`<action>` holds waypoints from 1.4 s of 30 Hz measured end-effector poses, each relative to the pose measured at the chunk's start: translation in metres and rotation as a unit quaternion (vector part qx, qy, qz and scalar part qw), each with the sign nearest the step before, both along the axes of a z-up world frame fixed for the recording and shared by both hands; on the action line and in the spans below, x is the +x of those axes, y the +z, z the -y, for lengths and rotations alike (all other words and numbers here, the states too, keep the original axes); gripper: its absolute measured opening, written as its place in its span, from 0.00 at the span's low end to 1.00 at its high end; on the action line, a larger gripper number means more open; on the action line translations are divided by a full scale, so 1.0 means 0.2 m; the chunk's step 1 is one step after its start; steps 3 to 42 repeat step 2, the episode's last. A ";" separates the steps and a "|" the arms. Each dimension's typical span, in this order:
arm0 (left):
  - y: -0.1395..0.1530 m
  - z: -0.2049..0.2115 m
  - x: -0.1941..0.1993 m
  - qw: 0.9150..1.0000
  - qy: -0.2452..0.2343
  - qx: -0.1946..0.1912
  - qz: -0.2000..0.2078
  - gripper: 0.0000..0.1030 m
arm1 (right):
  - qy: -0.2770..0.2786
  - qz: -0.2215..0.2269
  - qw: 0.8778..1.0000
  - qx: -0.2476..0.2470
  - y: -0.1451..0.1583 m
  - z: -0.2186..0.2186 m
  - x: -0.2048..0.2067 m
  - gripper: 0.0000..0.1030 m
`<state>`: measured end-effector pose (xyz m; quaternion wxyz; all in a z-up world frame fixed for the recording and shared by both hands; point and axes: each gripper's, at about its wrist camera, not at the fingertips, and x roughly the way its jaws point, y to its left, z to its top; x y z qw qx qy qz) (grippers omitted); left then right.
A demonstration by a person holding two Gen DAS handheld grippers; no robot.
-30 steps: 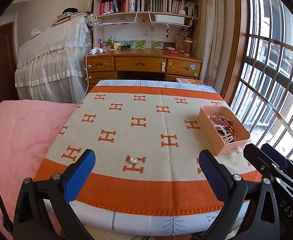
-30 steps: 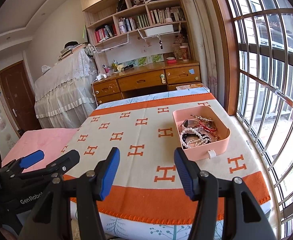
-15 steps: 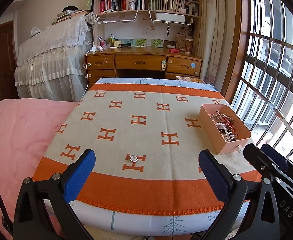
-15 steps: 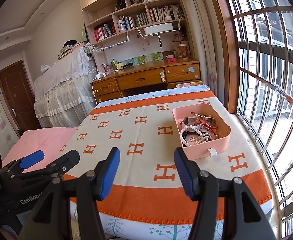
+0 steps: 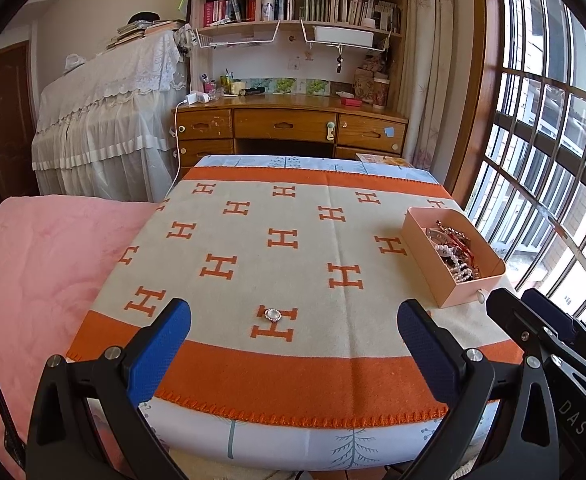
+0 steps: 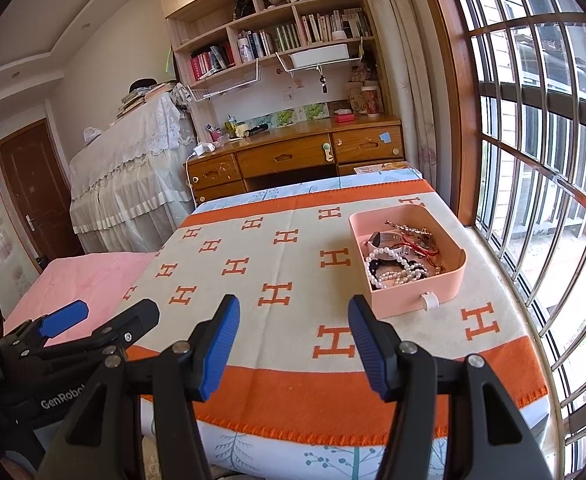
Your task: Organize jewelry
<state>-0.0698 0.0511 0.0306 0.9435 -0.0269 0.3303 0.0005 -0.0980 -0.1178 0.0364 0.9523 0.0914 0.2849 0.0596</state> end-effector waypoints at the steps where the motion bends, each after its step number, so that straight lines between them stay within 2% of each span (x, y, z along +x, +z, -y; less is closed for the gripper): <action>1: 0.00 0.00 0.00 1.000 0.000 -0.001 -0.002 0.99 | 0.001 -0.001 1.000 0.000 -0.01 -0.01 -0.01 0.55; 42: -0.01 -0.01 0.01 1.000 0.000 -0.003 -0.005 0.99 | 0.001 -0.004 1.000 0.001 -0.02 -0.03 0.00 0.55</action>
